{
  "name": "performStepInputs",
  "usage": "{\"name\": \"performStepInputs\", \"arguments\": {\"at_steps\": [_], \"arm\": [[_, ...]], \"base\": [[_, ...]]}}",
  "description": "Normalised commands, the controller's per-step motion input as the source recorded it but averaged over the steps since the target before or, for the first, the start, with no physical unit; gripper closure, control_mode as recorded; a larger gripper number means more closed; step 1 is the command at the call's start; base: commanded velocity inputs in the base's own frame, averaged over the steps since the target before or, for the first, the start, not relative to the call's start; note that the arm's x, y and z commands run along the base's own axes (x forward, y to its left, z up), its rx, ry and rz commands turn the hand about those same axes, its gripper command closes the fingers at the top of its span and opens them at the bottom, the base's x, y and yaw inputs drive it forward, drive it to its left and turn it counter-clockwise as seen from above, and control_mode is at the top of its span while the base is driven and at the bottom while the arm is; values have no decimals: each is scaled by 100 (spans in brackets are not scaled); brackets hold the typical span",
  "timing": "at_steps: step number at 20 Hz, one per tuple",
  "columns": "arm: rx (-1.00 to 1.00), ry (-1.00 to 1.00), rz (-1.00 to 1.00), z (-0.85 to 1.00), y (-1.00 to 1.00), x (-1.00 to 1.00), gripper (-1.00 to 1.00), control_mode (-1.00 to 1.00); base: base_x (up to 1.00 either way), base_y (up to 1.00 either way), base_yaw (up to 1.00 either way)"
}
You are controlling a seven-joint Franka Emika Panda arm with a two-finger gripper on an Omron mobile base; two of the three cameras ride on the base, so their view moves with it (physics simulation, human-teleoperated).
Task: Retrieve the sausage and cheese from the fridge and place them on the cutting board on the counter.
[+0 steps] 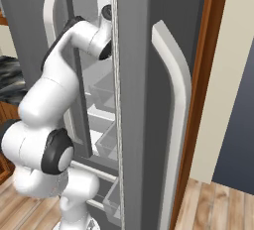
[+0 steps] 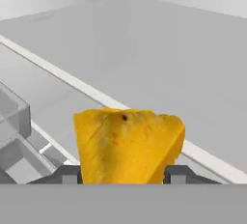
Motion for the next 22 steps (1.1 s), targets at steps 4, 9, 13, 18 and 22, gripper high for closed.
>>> {"name": "performStepInputs", "arguments": {"at_steps": [4, 9, 13, 18, 22], "arm": [[-2, 0, -15, -25, 32, -94, 100, -100], [0, 5, -13, -13, 26, -94, 100, -100], [0, 7, -14, -27, 31, -94, 100, -100], [4, 10, -15, -68, 30, -83, 100, -100], [2, 2, -6, -70, 21, -92, 100, -100]], "base": [[0, 0, 0], [0, 0, 0], [0, 0, 0], [0, 0, 0], [0, 0, 0]]}}
